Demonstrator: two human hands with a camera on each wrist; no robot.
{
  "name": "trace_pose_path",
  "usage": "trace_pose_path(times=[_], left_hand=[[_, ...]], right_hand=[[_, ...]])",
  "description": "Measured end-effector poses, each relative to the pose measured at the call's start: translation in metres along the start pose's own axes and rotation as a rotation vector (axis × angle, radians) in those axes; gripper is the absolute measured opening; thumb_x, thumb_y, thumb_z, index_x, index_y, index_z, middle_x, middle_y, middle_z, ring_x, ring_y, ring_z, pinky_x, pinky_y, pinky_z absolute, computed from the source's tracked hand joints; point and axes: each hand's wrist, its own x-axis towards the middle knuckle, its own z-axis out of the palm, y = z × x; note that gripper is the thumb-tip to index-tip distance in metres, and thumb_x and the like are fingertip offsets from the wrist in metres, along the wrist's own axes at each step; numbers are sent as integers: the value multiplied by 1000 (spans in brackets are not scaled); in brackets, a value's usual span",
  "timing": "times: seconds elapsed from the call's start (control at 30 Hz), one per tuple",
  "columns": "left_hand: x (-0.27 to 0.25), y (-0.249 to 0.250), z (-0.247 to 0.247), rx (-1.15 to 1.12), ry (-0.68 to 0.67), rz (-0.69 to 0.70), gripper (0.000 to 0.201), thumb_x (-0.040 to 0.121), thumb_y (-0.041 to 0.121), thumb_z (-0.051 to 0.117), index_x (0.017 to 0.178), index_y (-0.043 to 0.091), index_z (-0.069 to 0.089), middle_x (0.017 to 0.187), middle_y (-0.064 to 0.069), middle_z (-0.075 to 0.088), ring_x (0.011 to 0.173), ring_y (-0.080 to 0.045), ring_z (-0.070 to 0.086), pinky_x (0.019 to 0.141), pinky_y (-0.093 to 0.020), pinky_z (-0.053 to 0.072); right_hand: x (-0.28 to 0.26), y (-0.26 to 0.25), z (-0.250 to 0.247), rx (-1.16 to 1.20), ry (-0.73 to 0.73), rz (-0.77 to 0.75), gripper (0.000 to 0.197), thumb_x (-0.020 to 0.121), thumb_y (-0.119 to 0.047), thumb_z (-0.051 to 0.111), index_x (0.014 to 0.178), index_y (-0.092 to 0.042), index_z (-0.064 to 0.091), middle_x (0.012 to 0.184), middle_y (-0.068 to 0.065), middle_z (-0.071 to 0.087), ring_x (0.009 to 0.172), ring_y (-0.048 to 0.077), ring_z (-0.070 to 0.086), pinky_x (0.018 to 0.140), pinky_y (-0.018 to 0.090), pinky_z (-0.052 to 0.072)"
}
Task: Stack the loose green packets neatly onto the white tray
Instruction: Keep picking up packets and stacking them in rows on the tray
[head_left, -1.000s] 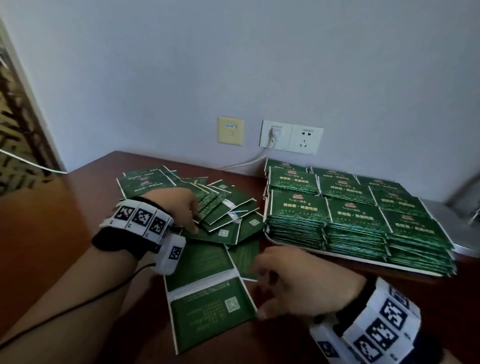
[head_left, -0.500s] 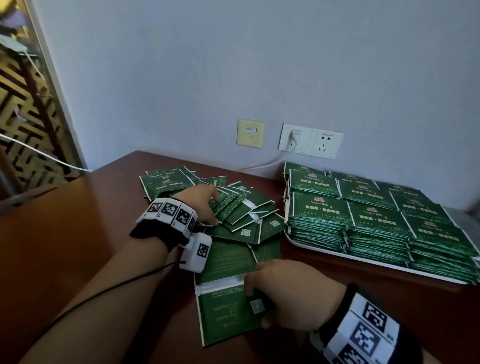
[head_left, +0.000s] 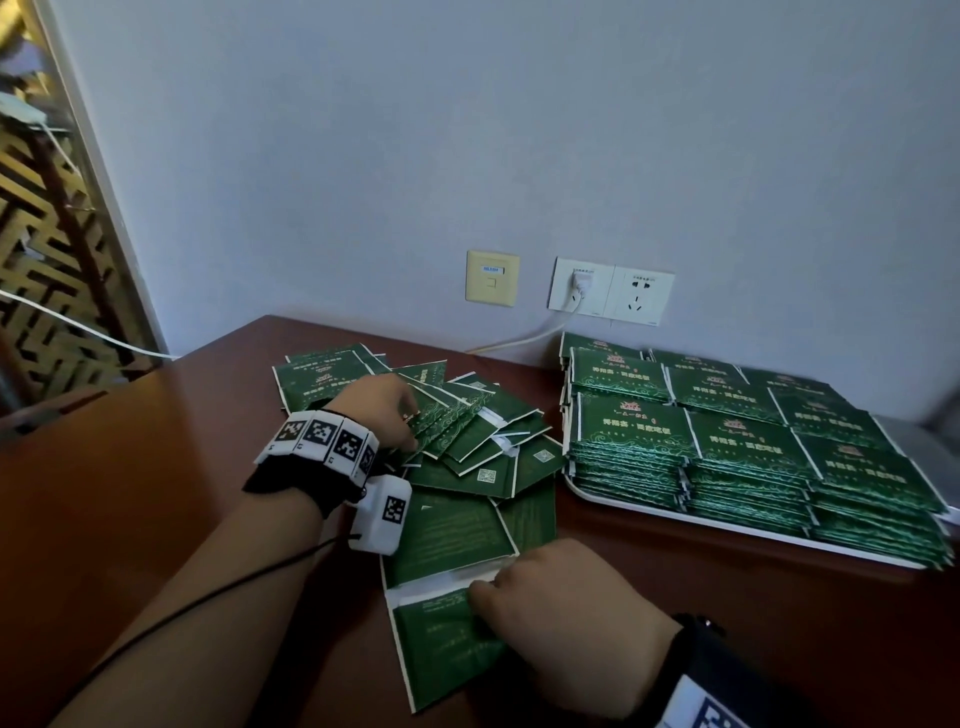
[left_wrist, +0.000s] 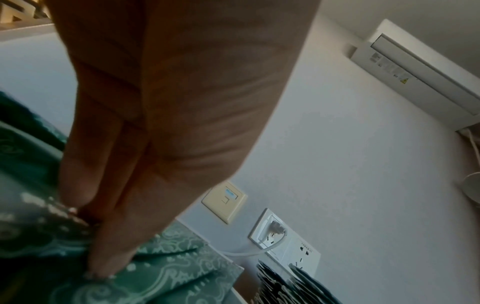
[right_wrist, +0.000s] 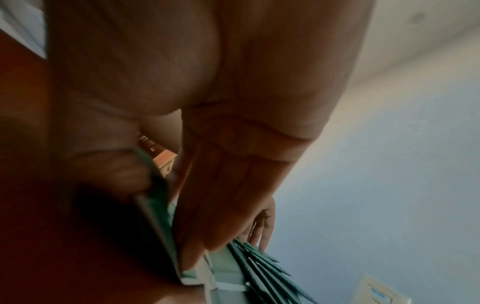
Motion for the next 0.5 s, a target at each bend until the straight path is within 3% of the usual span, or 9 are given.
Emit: trace_pose_path(times=[0.07,0.1,0.17,0.23,0.27,0.33,0.4,0.43,0.5], left_hand=[[4,-1,1,3,0,-1,48,72,12,84,117,17,70,114,-3,71,104,-22,65,89,-33,53],[5,-2,2,3,0,-5,48,72,10,83,117,17,69,114,-3,71,104,-23,65,87,-32,53],[7,-3,5,19,-16,-21,50,73,9,80,119,20,65,117,-3,66,106,-25,62,85,-33,53],[8,-4,10,71,-56,-42,53,73,15,76,120,26,54,124,-4,55,113,-30,55,90,-40,52],[8,-5,12,106,-68,-51,53,74,17,74,119,29,49,125,-4,50,115,-32,52,92,-44,52],[8,-4,14,141,-67,-55,48,78,15,68,120,28,48,126,-6,48,115,-32,52,92,-44,52],[9,-1,12,141,-28,-36,39,82,11,62,118,23,54,124,-6,57,111,-28,57,91,-40,52],[8,0,10,137,1,-26,34,83,9,61,115,21,60,121,-6,62,108,-27,59,90,-39,53],[5,7,5,117,53,-5,27,82,8,62,105,18,72,108,-7,69,100,-28,64,87,-39,55]], right_hand=[[2,0,9,-35,31,-4,28,53,-22,76,72,-22,55,50,-5,56,40,19,55,42,20,13],[2,1,9,-58,82,8,31,48,-24,78,69,-24,54,46,-5,53,36,17,52,42,20,10],[-4,4,5,-29,145,24,31,59,-22,75,83,-22,56,59,-2,62,49,22,62,44,24,24],[-11,18,0,76,182,75,35,76,-18,62,109,-22,52,89,4,68,79,31,67,59,32,42],[-17,27,-1,154,220,94,37,80,-18,57,115,-27,49,97,3,67,88,31,65,67,35,48],[-31,42,-3,365,279,133,35,81,-19,55,114,-31,53,97,-7,66,89,16,64,72,33,52],[-41,58,-1,595,296,151,30,84,-13,59,108,-31,60,89,-17,62,77,-2,60,65,19,48],[-45,65,-1,680,292,160,30,86,-10,60,107,-30,62,89,-19,62,75,-5,59,62,13,44],[-55,79,0,749,260,204,34,87,-6,62,110,-31,64,93,-17,64,77,-2,61,62,15,46]])
